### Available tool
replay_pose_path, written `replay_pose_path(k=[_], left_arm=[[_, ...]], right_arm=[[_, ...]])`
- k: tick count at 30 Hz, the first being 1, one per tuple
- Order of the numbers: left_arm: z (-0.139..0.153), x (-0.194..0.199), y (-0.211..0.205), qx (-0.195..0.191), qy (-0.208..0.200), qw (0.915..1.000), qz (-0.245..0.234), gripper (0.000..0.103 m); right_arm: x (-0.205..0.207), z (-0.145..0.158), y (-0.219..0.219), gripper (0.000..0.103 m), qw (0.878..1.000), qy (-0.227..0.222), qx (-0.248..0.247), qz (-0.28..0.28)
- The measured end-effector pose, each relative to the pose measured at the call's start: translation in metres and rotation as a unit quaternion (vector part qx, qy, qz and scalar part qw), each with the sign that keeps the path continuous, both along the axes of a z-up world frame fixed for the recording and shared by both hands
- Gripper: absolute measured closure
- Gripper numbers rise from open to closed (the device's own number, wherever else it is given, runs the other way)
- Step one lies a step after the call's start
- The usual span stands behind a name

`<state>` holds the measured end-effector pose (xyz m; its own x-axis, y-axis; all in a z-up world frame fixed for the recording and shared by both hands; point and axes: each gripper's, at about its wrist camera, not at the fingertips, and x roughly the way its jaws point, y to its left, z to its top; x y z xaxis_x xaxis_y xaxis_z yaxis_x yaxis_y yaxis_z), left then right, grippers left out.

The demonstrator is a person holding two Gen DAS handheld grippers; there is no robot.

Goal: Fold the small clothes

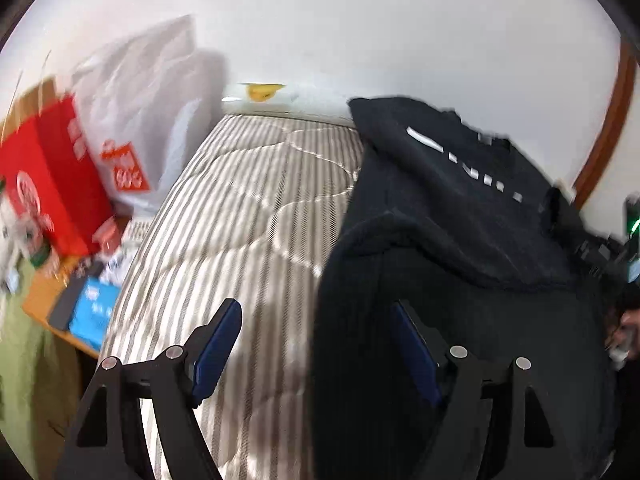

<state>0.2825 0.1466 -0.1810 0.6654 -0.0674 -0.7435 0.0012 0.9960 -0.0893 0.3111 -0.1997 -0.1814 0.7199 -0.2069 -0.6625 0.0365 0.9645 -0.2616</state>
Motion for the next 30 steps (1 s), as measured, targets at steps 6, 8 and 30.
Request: replay_pose_path(k=[6,8,30], left_arm=[[0.004,0.034,-0.024,0.073,0.005,0.9973,-0.006,0.028],[0.005,0.039,-0.023,0.073,0.006,0.9973,-0.002,0.028],[0.001,0.05,-0.031,0.067,-0.047,0.9955,-0.048,0.034]], right_arm=[[-0.015,0.024,-0.066,0.065,0.987,-0.038,0.139,-0.069],[-0.023,0.023,-0.091,0.065,0.982,-0.034,0.162,-0.092],[0.099,0.063,0.07,0.05,0.983,-0.01,0.153,0.098]])
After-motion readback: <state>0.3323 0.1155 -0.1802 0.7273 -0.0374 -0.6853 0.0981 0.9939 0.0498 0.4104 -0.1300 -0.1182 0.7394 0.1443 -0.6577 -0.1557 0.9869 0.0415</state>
